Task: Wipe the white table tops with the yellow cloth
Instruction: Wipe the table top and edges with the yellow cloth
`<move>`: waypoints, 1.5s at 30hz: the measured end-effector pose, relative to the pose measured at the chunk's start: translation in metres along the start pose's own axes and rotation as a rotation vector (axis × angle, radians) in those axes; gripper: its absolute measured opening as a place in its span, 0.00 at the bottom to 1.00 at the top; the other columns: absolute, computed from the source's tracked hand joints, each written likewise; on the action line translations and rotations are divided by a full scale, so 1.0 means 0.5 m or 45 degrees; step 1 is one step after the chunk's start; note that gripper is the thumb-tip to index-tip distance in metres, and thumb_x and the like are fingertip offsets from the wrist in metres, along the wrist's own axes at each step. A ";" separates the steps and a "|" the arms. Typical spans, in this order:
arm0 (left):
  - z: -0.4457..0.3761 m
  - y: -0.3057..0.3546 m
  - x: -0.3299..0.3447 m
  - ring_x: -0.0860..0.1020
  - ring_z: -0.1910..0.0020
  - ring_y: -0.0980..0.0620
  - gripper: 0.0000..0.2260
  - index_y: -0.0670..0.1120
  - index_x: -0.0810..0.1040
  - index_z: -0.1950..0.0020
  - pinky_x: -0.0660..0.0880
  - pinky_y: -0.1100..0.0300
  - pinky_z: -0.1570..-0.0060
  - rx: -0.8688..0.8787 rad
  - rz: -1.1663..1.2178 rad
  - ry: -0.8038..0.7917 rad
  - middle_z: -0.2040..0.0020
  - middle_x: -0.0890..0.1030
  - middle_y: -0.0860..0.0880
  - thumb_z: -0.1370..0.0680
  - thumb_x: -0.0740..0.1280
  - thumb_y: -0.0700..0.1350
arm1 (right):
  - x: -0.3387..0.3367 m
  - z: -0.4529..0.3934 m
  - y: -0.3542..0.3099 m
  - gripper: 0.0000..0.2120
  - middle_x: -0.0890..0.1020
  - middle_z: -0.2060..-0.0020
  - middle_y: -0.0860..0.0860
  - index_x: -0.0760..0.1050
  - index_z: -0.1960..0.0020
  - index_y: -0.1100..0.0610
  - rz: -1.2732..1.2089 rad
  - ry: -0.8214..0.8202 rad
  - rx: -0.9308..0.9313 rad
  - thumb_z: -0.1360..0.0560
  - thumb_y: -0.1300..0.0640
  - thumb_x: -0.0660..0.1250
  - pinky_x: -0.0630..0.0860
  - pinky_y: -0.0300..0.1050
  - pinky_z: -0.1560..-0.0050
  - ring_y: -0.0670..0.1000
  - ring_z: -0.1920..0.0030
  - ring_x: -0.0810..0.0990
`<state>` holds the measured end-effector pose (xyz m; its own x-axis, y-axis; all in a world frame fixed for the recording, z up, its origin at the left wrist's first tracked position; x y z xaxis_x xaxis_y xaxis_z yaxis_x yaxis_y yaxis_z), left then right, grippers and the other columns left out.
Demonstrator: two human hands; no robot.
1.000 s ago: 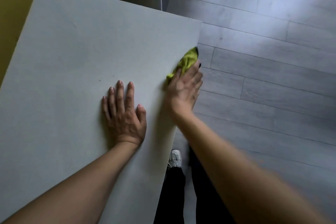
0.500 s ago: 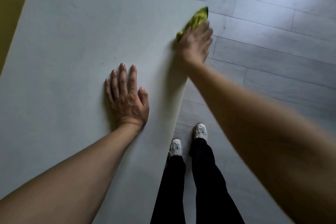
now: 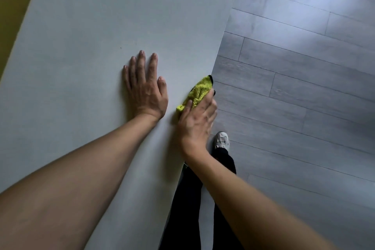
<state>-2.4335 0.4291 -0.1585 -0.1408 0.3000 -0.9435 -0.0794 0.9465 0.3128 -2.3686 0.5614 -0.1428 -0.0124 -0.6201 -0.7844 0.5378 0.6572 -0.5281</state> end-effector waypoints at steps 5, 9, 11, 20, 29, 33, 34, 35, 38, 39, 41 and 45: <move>0.186 -0.035 -0.050 0.60 0.18 0.37 0.30 0.44 0.64 0.17 0.51 0.38 0.18 0.185 -0.058 -0.179 0.16 0.60 0.40 0.19 0.57 0.51 | -0.014 -0.066 -0.024 0.32 0.63 0.26 0.62 0.46 0.19 0.62 0.035 -0.031 0.003 0.16 0.47 0.52 0.60 0.56 0.29 0.64 0.30 0.65; 0.405 -0.106 -0.114 0.62 0.19 0.36 0.27 0.42 0.66 0.19 0.57 0.36 0.20 0.057 -0.129 -0.219 0.17 0.62 0.40 0.17 0.55 0.50 | -0.030 -0.197 -0.074 0.31 0.62 0.26 0.60 0.48 0.19 0.61 0.021 -0.010 0.030 0.15 0.45 0.51 0.62 0.57 0.30 0.62 0.29 0.64; 0.462 -0.129 -0.126 0.61 0.19 0.35 0.27 0.41 0.67 0.19 0.57 0.36 0.20 0.053 -0.143 -0.249 0.17 0.61 0.40 0.17 0.54 0.50 | -0.039 -0.258 -0.097 0.30 0.63 0.27 0.58 0.49 0.20 0.60 0.045 0.042 0.043 0.15 0.45 0.51 0.65 0.58 0.32 0.61 0.30 0.65; 0.483 -0.146 -0.116 0.59 0.17 0.40 0.28 0.44 0.64 0.17 0.57 0.36 0.20 0.090 -0.165 -0.183 0.16 0.60 0.42 0.17 0.53 0.51 | -0.026 -0.271 -0.098 0.29 0.64 0.27 0.54 0.52 0.20 0.58 0.087 0.185 0.057 0.16 0.45 0.52 0.71 0.52 0.34 0.56 0.31 0.68; 0.484 -0.154 -0.108 0.59 0.17 0.41 0.29 0.46 0.62 0.16 0.55 0.39 0.19 0.130 -0.202 -0.128 0.15 0.59 0.43 0.17 0.53 0.53 | 0.044 0.268 0.102 0.33 0.59 0.24 0.59 0.42 0.18 0.60 -0.126 -0.110 -0.006 0.16 0.45 0.50 0.60 0.58 0.26 0.61 0.28 0.61; 0.484 -0.155 -0.106 0.59 0.17 0.40 0.29 0.46 0.62 0.16 0.55 0.40 0.19 0.142 -0.196 -0.107 0.16 0.60 0.43 0.17 0.53 0.53 | 0.054 0.304 0.111 0.33 0.60 0.24 0.60 0.42 0.18 0.60 -0.086 -0.131 0.042 0.16 0.45 0.50 0.60 0.57 0.26 0.62 0.28 0.63; 0.483 -0.154 -0.106 0.59 0.17 0.40 0.29 0.46 0.63 0.16 0.54 0.40 0.19 0.152 -0.193 -0.097 0.16 0.60 0.43 0.17 0.53 0.53 | 0.051 0.283 0.103 0.33 0.59 0.23 0.60 0.42 0.18 0.60 -0.107 -0.135 0.040 0.16 0.46 0.50 0.57 0.56 0.25 0.62 0.26 0.61; 0.483 -0.154 -0.105 0.59 0.17 0.40 0.29 0.46 0.63 0.16 0.54 0.41 0.19 0.158 -0.191 -0.090 0.16 0.60 0.43 0.17 0.53 0.53 | 0.045 0.254 0.094 0.33 0.57 0.23 0.60 0.41 0.18 0.60 -0.135 -0.128 0.029 0.15 0.46 0.51 0.54 0.56 0.24 0.62 0.25 0.59; 0.484 -0.156 -0.106 0.59 0.17 0.40 0.29 0.46 0.63 0.16 0.54 0.41 0.19 0.155 -0.185 -0.078 0.16 0.60 0.43 0.17 0.54 0.52 | 0.027 0.136 0.058 0.32 0.54 0.21 0.59 0.41 0.18 0.58 -0.202 -0.112 0.020 0.15 0.46 0.50 0.52 0.57 0.23 0.62 0.23 0.56; 0.485 -0.154 -0.105 0.59 0.17 0.40 0.29 0.47 0.62 0.16 0.54 0.41 0.19 0.156 -0.183 -0.073 0.16 0.60 0.43 0.17 0.54 0.52 | 0.021 0.094 0.044 0.32 0.55 0.21 0.59 0.42 0.18 0.58 -0.188 -0.093 0.025 0.15 0.46 0.50 0.55 0.57 0.24 0.62 0.24 0.57; 0.486 -0.154 -0.105 0.59 0.17 0.41 0.29 0.47 0.62 0.16 0.54 0.41 0.19 0.156 -0.183 -0.059 0.16 0.60 0.44 0.17 0.53 0.52 | 0.010 0.024 0.016 0.32 0.60 0.24 0.59 0.45 0.19 0.60 -0.137 -0.023 0.015 0.15 0.46 0.51 0.62 0.56 0.29 0.61 0.28 0.63; 0.487 -0.157 -0.104 0.59 0.17 0.41 0.29 0.47 0.63 0.16 0.54 0.41 0.19 0.164 -0.176 -0.032 0.16 0.61 0.44 0.18 0.54 0.52 | 0.013 -0.009 0.006 0.31 0.63 0.27 0.57 0.48 0.19 0.59 -0.148 0.080 -0.013 0.16 0.46 0.52 0.68 0.56 0.32 0.58 0.31 0.66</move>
<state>-2.1797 0.3684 -0.1607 -0.1126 0.1677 -0.9794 0.0312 0.9858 0.1652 -2.3706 0.5613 -0.1509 -0.1271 -0.6646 -0.7363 0.5211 0.5868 -0.6197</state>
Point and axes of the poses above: each hand's wrist, its own z-axis away from the middle knuckle, its own x-axis out of the palm, y = z × x, the point moved 3 cm from there along -z, towards the middle knuckle
